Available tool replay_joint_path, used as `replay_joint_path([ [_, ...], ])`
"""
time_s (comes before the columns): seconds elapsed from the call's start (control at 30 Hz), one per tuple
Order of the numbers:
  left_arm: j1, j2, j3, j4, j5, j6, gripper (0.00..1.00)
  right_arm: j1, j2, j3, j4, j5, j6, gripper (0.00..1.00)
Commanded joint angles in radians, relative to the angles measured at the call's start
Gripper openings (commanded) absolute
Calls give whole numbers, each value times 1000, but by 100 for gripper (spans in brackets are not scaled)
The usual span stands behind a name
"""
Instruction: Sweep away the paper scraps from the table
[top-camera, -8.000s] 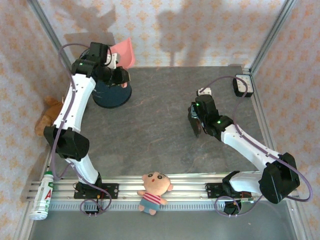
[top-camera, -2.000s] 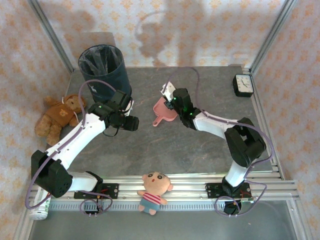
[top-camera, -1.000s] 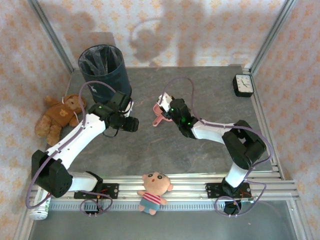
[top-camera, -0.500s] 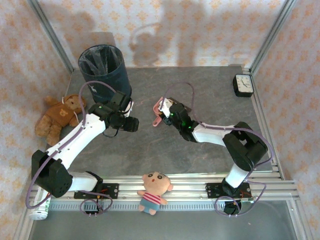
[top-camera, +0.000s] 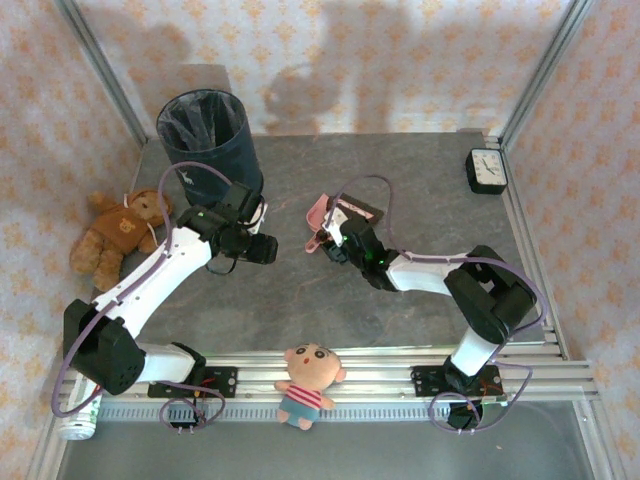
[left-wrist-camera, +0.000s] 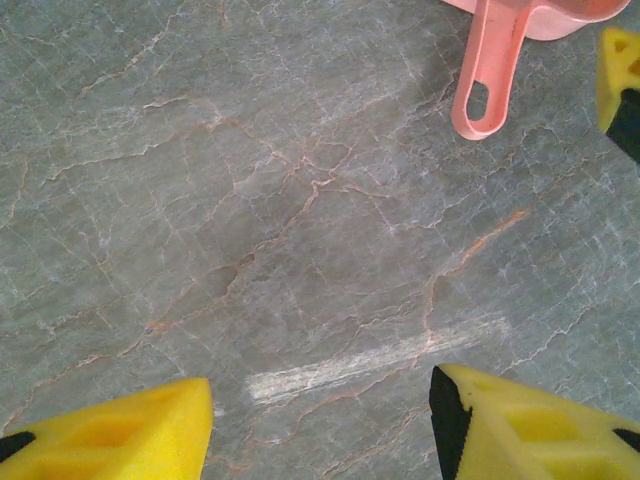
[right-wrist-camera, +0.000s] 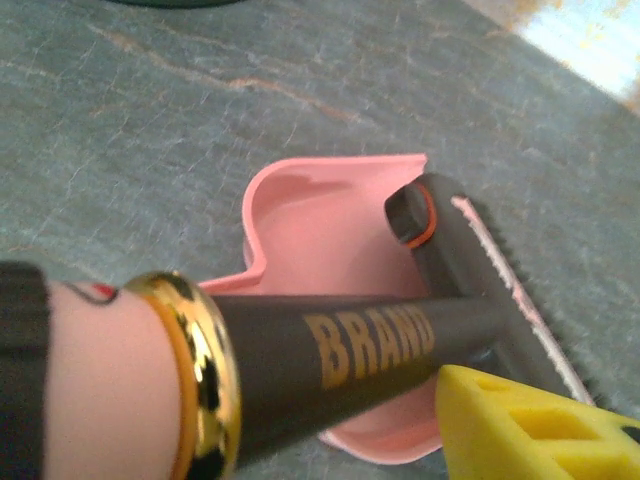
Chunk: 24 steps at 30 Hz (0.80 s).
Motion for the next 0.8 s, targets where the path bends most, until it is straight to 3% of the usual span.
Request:
replay_joint_path([
  [0.0, 7, 6, -17, 4, 3, 11, 60, 8, -1, -6, -20, -21, 52, 66],
  [0.5, 7, 12, -25, 21, -8, 16, 60, 9, -68, -32, -67, 41, 91, 70],
  [0.63, 8, 14, -16, 26, -96, 13, 60, 9, -133, -50, -72, 134, 124, 70],
  [0.77, 8, 22, -15, 56, -286, 11, 60, 9, -185, -69, -60, 282, 159, 70],
])
